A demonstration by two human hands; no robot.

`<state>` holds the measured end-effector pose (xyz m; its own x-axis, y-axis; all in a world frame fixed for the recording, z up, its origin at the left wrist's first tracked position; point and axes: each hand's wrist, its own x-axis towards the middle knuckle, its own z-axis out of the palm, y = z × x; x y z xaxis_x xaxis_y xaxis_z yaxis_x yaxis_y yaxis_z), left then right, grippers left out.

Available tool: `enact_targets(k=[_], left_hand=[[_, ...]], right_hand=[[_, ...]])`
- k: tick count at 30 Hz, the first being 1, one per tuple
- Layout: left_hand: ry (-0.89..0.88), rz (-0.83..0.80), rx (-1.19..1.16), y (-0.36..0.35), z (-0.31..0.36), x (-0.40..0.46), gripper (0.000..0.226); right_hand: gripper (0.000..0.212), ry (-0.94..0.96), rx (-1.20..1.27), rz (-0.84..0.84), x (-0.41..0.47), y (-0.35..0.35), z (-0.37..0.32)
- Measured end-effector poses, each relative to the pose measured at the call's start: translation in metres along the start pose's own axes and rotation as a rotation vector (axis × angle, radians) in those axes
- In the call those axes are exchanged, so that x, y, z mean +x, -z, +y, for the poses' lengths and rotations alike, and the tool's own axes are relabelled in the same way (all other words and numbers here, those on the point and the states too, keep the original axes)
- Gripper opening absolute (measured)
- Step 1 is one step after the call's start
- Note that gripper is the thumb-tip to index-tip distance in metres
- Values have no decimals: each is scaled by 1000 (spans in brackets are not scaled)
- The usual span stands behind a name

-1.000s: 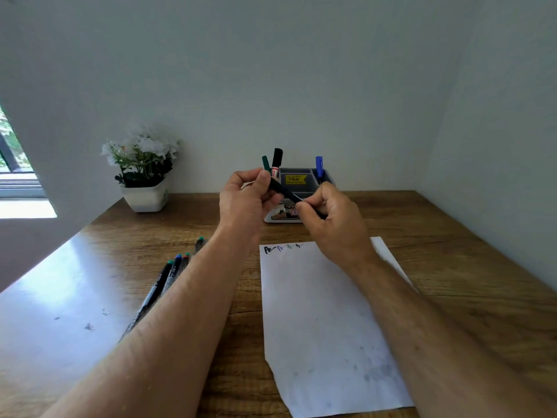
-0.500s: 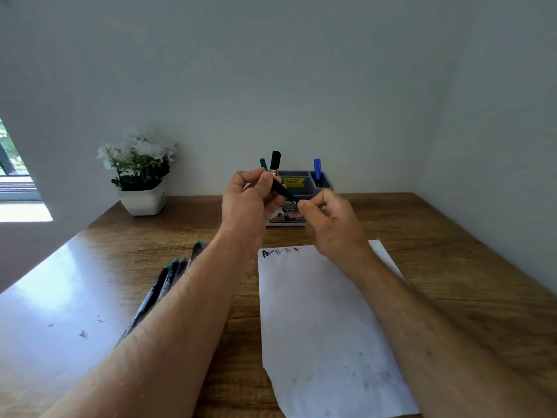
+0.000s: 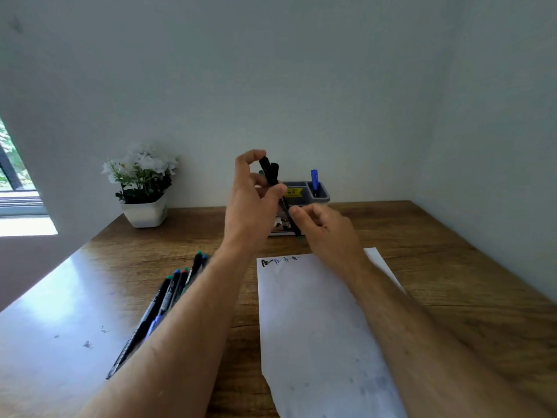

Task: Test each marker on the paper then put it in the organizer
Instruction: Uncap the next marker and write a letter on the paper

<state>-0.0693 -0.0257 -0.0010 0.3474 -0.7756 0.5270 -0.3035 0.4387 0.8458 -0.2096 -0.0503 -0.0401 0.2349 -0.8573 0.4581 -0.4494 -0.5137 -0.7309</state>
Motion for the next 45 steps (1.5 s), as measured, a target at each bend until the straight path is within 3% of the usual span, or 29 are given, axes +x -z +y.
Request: enact_targets(k=[7, 13, 20, 23, 28, 35, 40, 45], left_hand=[[-160, 42, 119, -20, 24, 29, 36], [-141, 61, 53, -42, 22, 57, 33], [-63, 42, 131, -65, -2, 68, 29], [7, 2, 224, -71, -10, 70, 27], [7, -100, 570, -80, -16, 69, 28], [61, -90, 709, -82, -13, 69, 32], [-115, 109, 694, -76, -2, 42, 4], [-239, 125, 789, -56, 26, 3, 17]], right_hand=[[34, -41, -65, 24, -1, -1, 4], [55, -59, -137, -52, -1, -3, 4], [55, -93, -137, -93, 1, -7, 4], [53, -91, -122, -112, 1, -5, 3], [40, -39, -178, -202, -3, 4, -6], [39, -88, -290, -305, 1, 2, -7], [30, -126, -414, -324, 1, 0, -5], [19, -157, -417, -310, -3, 3, -16]])
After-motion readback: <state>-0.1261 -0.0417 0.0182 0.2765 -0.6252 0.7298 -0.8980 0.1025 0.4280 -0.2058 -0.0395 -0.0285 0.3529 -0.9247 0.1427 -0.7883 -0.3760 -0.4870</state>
